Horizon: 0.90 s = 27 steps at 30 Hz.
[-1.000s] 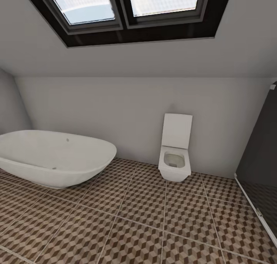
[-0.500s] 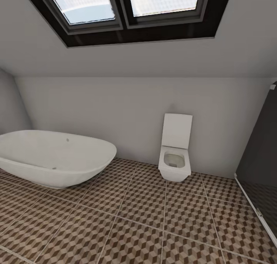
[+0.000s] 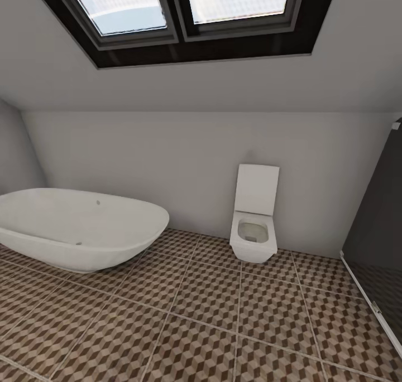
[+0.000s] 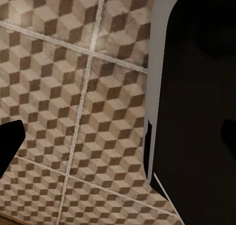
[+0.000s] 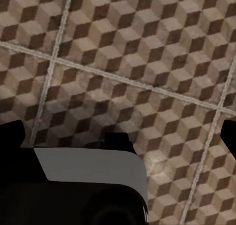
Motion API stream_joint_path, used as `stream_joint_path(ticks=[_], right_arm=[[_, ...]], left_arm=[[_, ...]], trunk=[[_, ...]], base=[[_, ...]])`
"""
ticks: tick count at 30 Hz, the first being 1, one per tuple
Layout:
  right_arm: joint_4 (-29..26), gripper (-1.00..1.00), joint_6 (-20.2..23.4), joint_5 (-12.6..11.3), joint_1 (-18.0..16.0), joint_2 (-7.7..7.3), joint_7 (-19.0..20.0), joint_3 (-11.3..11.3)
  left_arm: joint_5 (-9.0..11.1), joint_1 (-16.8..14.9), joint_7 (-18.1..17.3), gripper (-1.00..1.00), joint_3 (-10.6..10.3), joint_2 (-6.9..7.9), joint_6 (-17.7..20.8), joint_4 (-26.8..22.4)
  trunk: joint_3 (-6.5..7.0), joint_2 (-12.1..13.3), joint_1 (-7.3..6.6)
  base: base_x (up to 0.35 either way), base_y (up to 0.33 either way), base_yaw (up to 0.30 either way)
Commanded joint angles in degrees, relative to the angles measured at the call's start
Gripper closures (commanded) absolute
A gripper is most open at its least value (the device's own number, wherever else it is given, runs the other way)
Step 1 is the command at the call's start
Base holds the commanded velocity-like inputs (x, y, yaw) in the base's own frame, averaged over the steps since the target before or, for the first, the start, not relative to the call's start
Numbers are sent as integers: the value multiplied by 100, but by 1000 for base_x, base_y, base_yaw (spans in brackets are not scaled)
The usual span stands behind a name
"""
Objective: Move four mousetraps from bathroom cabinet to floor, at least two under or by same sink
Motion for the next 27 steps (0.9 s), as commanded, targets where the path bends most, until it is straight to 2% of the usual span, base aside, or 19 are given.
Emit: stream_joint_path(ticks=[1,27], right_arm=[[6,-100,-14,27,-4,1,-27,2],[12,-100,-14,28,-4,-3,-27,8]], left_arm=[[0,-8,12,-100,2,0,-33,20],[0,-8,12,-100,2,0,-33,20]], trunk=[[-6,-3,0],[-6,-3,0]], base=[[0,0,0],[0,0,0]])
